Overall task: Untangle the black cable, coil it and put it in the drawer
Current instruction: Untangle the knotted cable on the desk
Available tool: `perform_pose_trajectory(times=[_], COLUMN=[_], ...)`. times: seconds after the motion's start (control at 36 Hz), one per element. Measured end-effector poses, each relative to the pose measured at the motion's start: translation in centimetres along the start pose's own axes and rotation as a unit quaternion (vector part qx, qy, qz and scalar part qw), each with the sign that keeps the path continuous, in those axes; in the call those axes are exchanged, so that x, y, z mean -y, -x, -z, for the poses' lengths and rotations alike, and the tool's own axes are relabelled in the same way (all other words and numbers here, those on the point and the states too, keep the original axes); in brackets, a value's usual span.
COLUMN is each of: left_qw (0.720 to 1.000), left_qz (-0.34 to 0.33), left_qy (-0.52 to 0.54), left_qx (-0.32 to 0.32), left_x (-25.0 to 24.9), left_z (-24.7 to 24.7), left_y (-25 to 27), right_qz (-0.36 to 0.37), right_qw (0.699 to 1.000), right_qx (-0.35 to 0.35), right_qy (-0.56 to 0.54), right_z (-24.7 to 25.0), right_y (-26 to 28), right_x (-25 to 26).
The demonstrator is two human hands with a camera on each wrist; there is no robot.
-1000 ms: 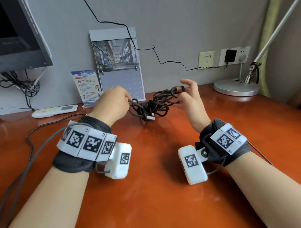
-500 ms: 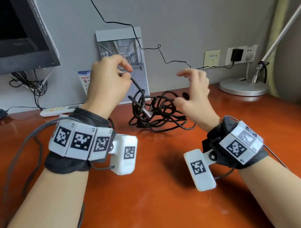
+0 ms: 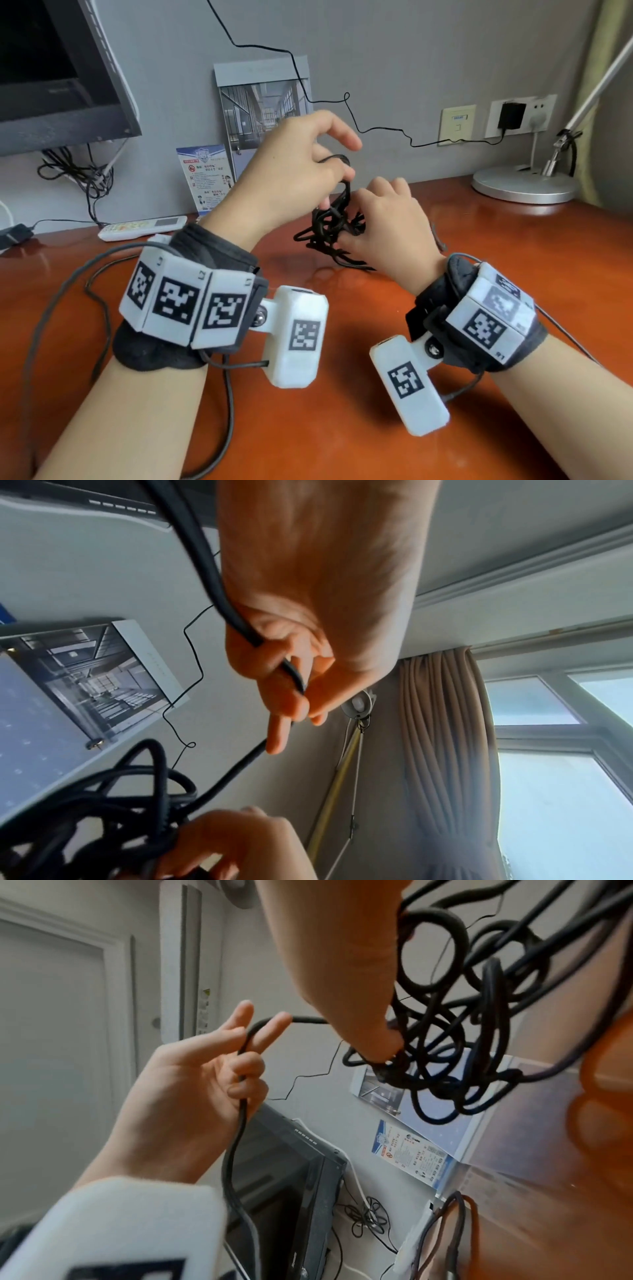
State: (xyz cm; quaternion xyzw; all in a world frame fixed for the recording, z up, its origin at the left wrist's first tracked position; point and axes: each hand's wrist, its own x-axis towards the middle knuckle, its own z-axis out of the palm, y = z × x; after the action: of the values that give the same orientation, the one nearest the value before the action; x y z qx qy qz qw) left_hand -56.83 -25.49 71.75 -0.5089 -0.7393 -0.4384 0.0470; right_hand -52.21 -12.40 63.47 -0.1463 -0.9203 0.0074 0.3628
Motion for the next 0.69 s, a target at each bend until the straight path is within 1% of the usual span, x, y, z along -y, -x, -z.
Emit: perform_pose_trajectory(times=[0.08, 0.17, 0.22, 0.28, 0.33, 0.39, 0.44, 0.53, 0.56, 0.61, 0.69], left_qw=[1.000, 0.994, 0.979, 0.965, 0.962, 0.965, 0.969, 0.966, 0.962, 0.957, 0.952], left_qz=[-0.002, -0.031, -0.039, -0.044, -0.046, -0.044, -0.041, -0.013, 0.004, 0.047, 0.097], left_qy=[-0.023, -0.103, -0.195, -0.254, -0.267, -0.256, -0.243, -0.259, -0.270, -0.279, -0.282], left_qx=[0.011, -0.025, -0.055, -0.052, -0.039, -0.037, -0.032, 0.011, 0.029, 0.058, 0.074], left_x=[0.6, 1.7, 2.2, 2.8, 3.3, 3.6, 3.9, 4.7, 5.2, 5.9, 6.2], left_z=[0.1, 0.5, 0.9, 1.4, 1.9, 2.4, 2.6, 2.3, 2.2, 1.9, 1.7], left_y=[-0.2, -0.5, -0.6, -0.8, -0.9, -0.8, -0.8, -1.0, -1.2, -1.3, -1.1], right_qz=[-0.009, -0.020, -0.033, -0.056, -0.067, -0.054, -0.036, -0.010, -0.002, 0.010, -0.029], right_qw=[0.998, 0.990, 0.981, 0.962, 0.932, 0.903, 0.887, 0.893, 0.901, 0.926, 0.946], right_qx=[-0.026, -0.024, 0.005, 0.052, 0.107, 0.153, 0.179, 0.180, 0.174, 0.155, 0.122], right_qy=[-0.061, -0.137, -0.192, -0.260, -0.340, -0.399, -0.424, -0.413, -0.399, -0.345, -0.300], right_z=[-0.4, 0.0, 0.7, 1.5, 2.3, 2.8, 3.0, 2.9, 2.7, 2.2, 1.6], right_y=[0.0, 0.0, -0.1, -0.1, -0.2, -0.2, -0.2, -0.1, -0.1, -0.3, -0.6], right_x=[-0.9, -1.7, -1.9, -2.0, -2.2, -2.5, -2.5, -2.2, -2.3, -2.6, -3.2])
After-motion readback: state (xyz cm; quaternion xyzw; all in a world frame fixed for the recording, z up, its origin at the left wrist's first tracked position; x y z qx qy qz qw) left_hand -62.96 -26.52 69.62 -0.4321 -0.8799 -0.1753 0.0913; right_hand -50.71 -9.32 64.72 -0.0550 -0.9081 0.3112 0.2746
